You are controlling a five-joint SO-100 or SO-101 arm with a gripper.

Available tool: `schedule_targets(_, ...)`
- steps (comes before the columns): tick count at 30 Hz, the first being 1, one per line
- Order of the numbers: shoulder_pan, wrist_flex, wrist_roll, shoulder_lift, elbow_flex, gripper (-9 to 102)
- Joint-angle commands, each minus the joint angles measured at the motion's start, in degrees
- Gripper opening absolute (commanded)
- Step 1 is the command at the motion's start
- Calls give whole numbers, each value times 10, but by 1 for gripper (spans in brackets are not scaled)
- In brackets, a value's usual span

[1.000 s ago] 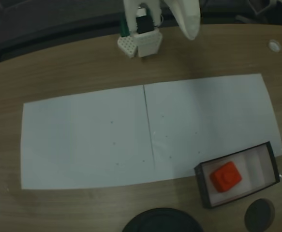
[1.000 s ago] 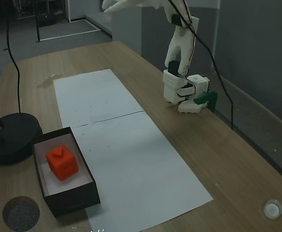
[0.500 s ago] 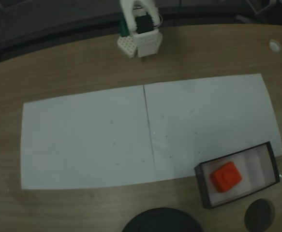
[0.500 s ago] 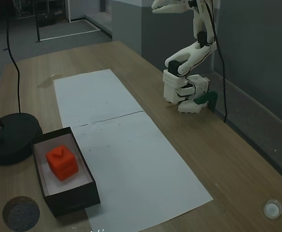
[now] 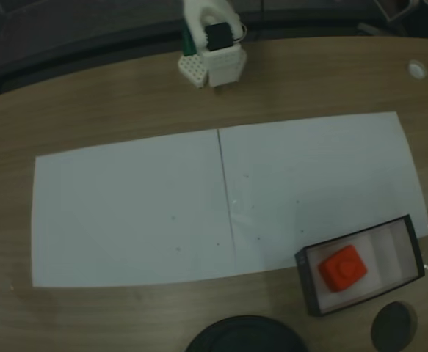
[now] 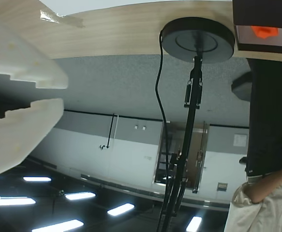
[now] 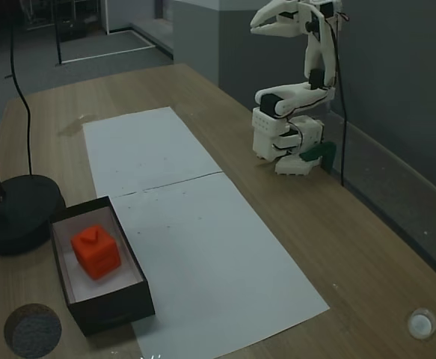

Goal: Grab a orange square and put it in the box.

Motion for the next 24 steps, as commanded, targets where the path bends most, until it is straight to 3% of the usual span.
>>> schedule_targets(1,2,-13,-2,7,0,0)
schedule_targets(13,4,-11,-1,67,0,0)
schedule_targets(18,62,-11,-1,103,1,0)
schedule_targets(24,64,-11,-1,125,1,0)
